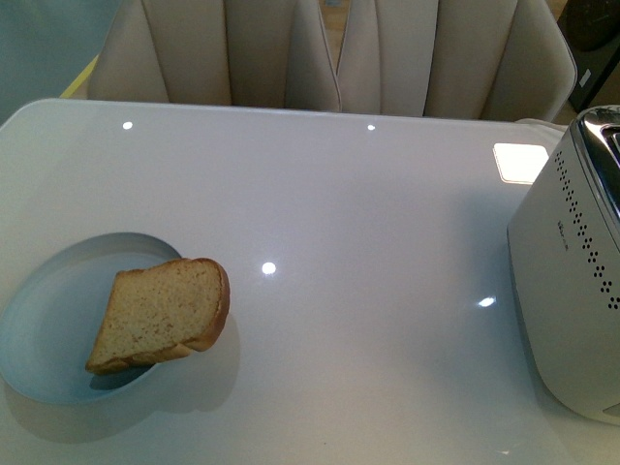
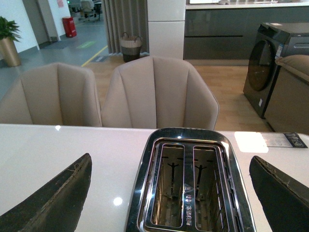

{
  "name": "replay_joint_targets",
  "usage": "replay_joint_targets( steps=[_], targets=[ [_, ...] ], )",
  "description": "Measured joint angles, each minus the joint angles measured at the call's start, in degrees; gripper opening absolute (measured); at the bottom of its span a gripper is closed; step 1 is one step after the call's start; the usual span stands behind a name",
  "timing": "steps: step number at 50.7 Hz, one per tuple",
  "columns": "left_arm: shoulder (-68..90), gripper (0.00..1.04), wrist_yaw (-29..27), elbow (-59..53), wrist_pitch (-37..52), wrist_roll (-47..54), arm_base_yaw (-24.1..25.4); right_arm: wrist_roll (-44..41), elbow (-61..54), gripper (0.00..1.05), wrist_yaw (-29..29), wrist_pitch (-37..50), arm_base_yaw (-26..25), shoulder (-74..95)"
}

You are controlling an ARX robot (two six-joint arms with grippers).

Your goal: Left arm holds plate, right arm toasts bread

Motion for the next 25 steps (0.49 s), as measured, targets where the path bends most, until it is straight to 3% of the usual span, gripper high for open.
replay_joint_targets(
  steps=[25],
  targets=[
    [0.0, 0.98, 0.02, 0.0, 0.0, 0.0, 0.0, 0.0, 0.0, 0.96, 0.0, 0.0, 0.0, 0.0]
  ],
)
